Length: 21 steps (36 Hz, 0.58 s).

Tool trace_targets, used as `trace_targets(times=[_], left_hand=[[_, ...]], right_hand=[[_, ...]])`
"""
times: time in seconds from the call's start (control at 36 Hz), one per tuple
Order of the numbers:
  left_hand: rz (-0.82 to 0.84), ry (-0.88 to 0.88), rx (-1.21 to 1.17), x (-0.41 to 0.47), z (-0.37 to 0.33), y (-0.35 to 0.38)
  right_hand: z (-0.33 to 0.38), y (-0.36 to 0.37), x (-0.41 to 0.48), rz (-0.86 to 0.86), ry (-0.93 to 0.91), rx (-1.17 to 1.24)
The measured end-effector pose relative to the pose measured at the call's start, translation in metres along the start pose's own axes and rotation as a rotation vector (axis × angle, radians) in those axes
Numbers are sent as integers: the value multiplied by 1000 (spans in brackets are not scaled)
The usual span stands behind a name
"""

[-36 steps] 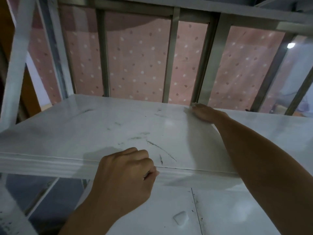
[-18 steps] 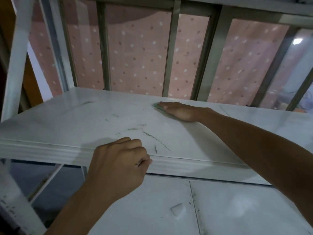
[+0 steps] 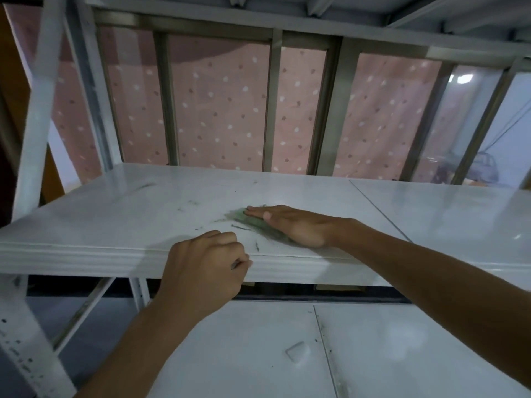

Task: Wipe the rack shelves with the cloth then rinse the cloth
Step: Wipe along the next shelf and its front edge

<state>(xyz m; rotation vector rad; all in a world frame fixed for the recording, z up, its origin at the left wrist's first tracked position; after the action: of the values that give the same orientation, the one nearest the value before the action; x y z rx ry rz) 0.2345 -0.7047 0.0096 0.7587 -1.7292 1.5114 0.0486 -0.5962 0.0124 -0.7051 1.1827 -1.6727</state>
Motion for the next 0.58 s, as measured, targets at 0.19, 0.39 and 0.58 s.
trace_targets(times=[0.19, 0.39, 0.58], left_hand=[[22, -14, 12, 0, 2, 2], [5, -32, 3, 0, 3, 2], [3, -30, -1, 0, 5, 0]], right_hand=[[-29, -18, 5, -106, 168, -16], [-66, -38, 35, -109, 241, -187], [-94, -51, 79, -141, 331, -188]])
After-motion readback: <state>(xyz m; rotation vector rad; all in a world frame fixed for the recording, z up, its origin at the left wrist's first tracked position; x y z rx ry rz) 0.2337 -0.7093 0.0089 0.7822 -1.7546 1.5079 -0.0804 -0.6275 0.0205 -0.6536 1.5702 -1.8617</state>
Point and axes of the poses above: each hand's wrist, its own x-axis towards the middle knuckle, its own y-axis out of the palm, z = x × y, the point moved 5 cm from there along x, towards the middle knuckle, and after that the axes turned 2 degrees about -z, right-handed, at the moved point
